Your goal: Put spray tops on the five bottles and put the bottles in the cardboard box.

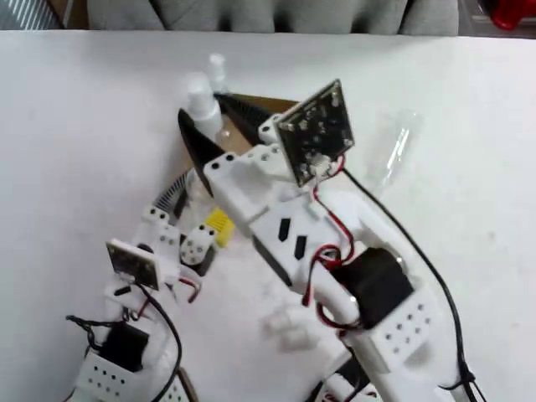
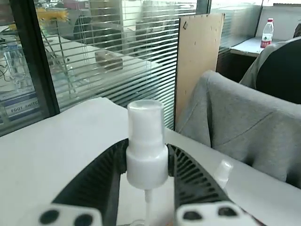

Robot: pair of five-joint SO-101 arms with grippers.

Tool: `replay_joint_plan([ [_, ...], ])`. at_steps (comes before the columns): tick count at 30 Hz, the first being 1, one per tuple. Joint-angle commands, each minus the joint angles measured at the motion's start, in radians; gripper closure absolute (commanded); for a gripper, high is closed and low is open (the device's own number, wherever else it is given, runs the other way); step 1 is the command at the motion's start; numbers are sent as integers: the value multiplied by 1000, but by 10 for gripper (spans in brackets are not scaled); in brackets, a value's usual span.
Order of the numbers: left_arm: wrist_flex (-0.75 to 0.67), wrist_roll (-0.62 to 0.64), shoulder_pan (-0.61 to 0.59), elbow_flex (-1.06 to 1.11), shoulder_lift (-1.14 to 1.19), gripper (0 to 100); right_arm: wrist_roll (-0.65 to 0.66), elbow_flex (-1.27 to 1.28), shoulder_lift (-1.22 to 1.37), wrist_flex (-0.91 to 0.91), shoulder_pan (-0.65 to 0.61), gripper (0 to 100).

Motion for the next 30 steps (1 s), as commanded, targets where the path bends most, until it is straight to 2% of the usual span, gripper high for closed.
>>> replay_joint_plan([
  [1,-29,-12,-10,-3,-16,980,-66,8,-1,24,-4,984],
  [12,-29,-12,-10,-3,-16,980,-75,9,7,236,-67,974],
  [19,-29,-12,-25,-3,-16,980,-74,3,-1,288,-70,795],
  [30,-29,-12,-36,-3,-16,980,-60,-269,8,410,-61,724],
])
